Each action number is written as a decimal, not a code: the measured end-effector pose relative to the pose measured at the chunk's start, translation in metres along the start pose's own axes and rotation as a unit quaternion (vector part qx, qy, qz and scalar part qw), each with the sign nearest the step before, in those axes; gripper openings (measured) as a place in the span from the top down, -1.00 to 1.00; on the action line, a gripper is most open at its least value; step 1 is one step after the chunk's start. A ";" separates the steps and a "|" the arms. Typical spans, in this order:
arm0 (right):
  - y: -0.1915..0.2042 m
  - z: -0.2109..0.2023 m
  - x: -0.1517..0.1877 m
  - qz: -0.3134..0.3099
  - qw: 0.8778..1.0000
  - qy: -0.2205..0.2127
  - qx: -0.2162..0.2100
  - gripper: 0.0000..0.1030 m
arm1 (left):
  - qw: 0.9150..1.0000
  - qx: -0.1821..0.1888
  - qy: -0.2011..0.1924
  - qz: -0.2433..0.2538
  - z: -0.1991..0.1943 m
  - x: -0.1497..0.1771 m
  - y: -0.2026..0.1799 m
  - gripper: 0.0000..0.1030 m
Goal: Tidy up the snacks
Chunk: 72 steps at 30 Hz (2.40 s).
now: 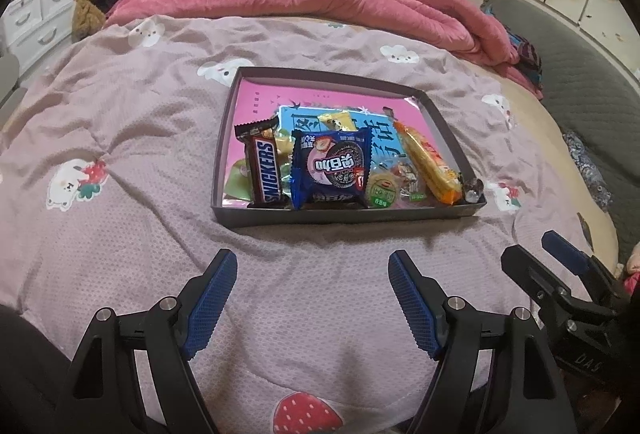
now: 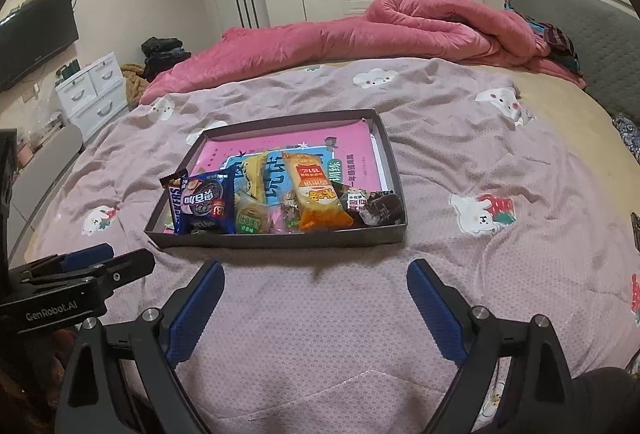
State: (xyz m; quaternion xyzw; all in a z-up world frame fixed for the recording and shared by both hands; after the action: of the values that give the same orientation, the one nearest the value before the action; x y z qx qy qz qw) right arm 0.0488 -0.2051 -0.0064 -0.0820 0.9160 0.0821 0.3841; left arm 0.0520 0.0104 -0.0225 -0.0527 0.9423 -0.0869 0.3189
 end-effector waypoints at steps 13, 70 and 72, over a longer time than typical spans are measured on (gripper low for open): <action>-0.001 0.000 0.001 -0.002 1.000 -0.001 0.006 -0.81 | 1.000 0.000 -0.007 0.003 -0.003 0.000 -0.001 -0.54; -0.010 0.005 0.003 0.008 1.000 0.009 0.018 -0.81 | 0.999 -0.031 -0.012 0.000 -0.007 -0.003 0.005 -0.54; -0.010 0.006 0.003 0.008 1.000 0.009 0.020 -0.81 | 0.999 -0.034 -0.011 0.000 -0.006 -0.003 0.005 -0.54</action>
State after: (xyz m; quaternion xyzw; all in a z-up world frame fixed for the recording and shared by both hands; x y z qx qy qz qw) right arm 0.0532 -0.2142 -0.0137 -0.0676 0.9215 0.0662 0.3767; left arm 0.0499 0.0163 -0.0169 -0.0642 0.9410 -0.0545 0.3276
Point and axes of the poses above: each gripper's, at about its wrist camera, not at the fingertips, and z roughly the way its jaws point, y to its left, x to its underside, the point moved 1 cm from there along z, roughly the way its jaws point, and after that the axes turned 1 degree about -y, right-handed, at the moved point
